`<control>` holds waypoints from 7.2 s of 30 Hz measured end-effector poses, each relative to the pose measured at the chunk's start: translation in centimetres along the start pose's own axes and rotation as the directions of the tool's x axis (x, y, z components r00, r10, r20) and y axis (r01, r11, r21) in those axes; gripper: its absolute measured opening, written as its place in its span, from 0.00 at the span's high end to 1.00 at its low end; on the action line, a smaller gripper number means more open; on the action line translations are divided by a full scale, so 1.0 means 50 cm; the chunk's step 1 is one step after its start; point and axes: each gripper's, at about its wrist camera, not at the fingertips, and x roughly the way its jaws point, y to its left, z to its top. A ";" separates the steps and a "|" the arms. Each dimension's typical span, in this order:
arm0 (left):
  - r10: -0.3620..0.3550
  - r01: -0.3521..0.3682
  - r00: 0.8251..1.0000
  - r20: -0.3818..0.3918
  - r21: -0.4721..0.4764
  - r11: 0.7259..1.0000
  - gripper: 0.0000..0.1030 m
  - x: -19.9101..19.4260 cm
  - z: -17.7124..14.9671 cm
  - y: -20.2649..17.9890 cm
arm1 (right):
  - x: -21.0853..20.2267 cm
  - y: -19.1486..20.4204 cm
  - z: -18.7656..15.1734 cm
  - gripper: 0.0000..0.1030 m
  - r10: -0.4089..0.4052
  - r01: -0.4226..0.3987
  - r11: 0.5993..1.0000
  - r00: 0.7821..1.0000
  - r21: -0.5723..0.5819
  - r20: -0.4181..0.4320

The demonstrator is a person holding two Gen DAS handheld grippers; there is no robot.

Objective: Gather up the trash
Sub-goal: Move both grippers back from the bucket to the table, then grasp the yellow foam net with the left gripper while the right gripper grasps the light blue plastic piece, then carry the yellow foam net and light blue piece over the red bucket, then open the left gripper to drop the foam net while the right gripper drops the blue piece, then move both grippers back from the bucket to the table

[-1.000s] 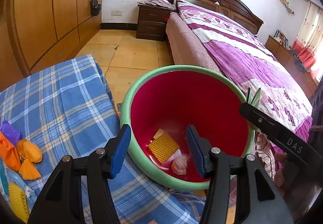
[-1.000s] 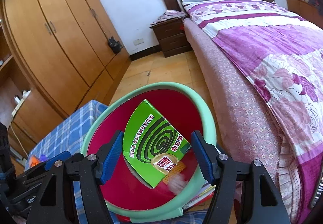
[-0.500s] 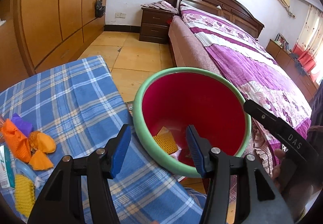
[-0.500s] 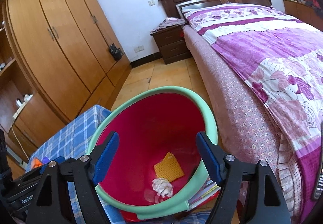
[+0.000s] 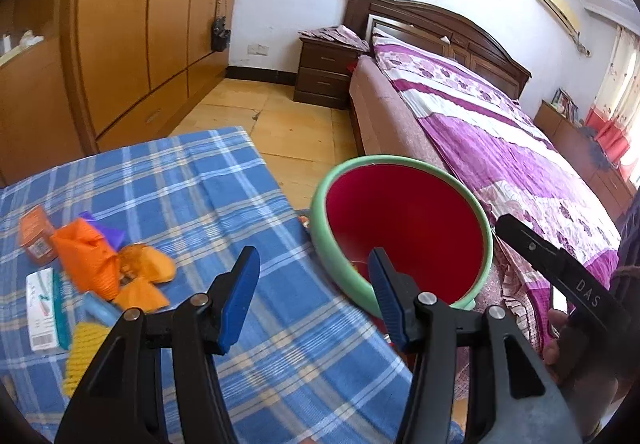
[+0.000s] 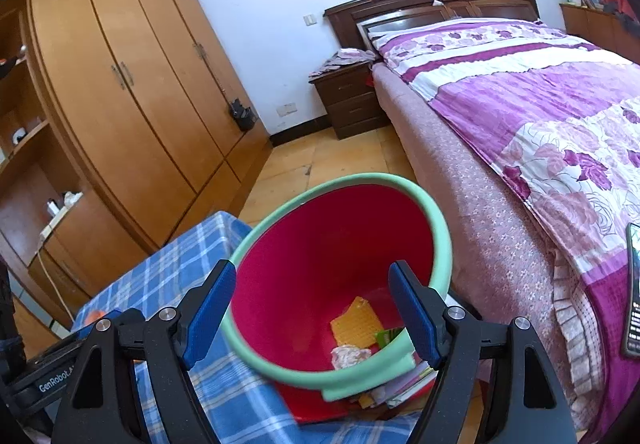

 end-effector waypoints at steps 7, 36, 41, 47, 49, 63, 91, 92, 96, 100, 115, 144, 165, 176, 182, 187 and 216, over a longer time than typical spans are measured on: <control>0.033 -0.033 0.999 0.005 -0.034 0.999 0.45 -0.053 -0.022 0.053 | -0.023 0.048 -0.027 0.23 0.017 -0.017 1.000 1.000 -0.025 -0.006; 0.311 -0.317 0.948 -0.064 -0.235 0.919 0.28 -0.118 -0.148 0.331 | 0.028 0.211 -0.167 0.23 0.083 -0.112 0.983 0.978 -0.148 -0.190; 0.291 -0.308 0.951 -0.109 -0.222 0.925 0.23 -0.080 -0.166 0.334 | 0.034 0.215 -0.177 0.23 0.078 -0.111 0.982 0.976 -0.153 -0.205; 0.327 -0.352 0.932 -0.159 -0.168 0.921 0.22 -0.039 -0.178 0.331 | 0.040 0.212 -0.182 0.23 0.076 -0.110 0.983 0.972 -0.147 -0.222; 0.315 -0.347 0.931 -0.186 -0.172 0.922 0.22 -0.028 -0.184 0.334 | 0.042 0.213 -0.184 0.23 0.078 -0.112 0.983 0.971 -0.145 -0.226; 0.181 -0.204 0.975 -0.131 -0.191 0.960 0.86 -0.036 -0.181 0.305 | 0.052 0.222 -0.195 0.23 0.092 -0.136 0.978 0.961 -0.156 -0.261; 0.353 -0.352 0.934 -0.056 -0.318 0.880 0.89 -0.135 -0.180 0.424 | 0.159 0.445 -0.274 0.28 0.189 -0.356 0.865 0.884 -0.354 -0.428; 0.353 -0.352 0.934 -0.057 -0.322 0.879 0.89 -0.135 -0.181 0.426 | 0.166 0.454 -0.278 0.29 0.187 -0.362 0.857 0.881 -0.365 -0.434; 0.347 -0.343 0.937 -0.050 -0.328 0.880 0.89 -0.138 -0.185 0.431 | 0.187 0.474 -0.292 0.42 0.164 -0.361 0.841 0.880 -0.403 -0.446; 0.348 -0.344 0.936 -0.050 -0.332 0.878 0.89 -0.137 -0.188 0.438 | 0.207 0.488 -0.304 0.56 0.133 -0.350 0.830 0.880 -0.435 -0.455; 0.345 -0.342 0.937 -0.050 -0.320 0.883 0.89 -0.140 -0.183 0.419 | 0.151 0.468 -0.302 0.77 0.219 -0.409 0.826 0.867 -0.388 -0.448; 0.092 -0.101 0.994 -0.061 -0.176 0.979 0.89 -0.085 -0.103 0.193 | -0.010 0.201 -0.139 0.77 0.232 -0.254 0.953 0.962 -0.164 -0.142; -0.025 0.023 0.995 -0.098 -0.023 0.999 0.89 0.032 -0.027 0.008 | -0.018 0.033 -0.079 0.77 0.073 -0.075 0.997 0.997 -0.036 -0.037; -0.073 0.081 0.992 -0.101 0.073 0.994 0.89 0.113 0.012 -0.083 | 0.018 -0.042 -0.047 0.77 0.019 -0.019 1.000 0.999 0.012 -0.033; -0.068 0.078 0.992 -0.106 0.099 0.992 0.89 0.156 0.016 -0.113 | 0.042 -0.063 -0.038 0.77 0.007 -0.006 1.000 0.999 0.020 -0.047; -0.059 0.070 0.991 -0.116 0.098 0.993 0.88 0.182 0.017 -0.120 | 0.062 -0.076 -0.027 0.77 -0.001 0.002 1.000 0.999 0.015 -0.055; 0.009 -0.006 0.989 -0.147 0.024 1.000 0.58 0.169 -0.004 -0.077 | 0.100 -0.077 -0.021 0.54 0.021 -0.019 1.000 0.995 0.016 -0.099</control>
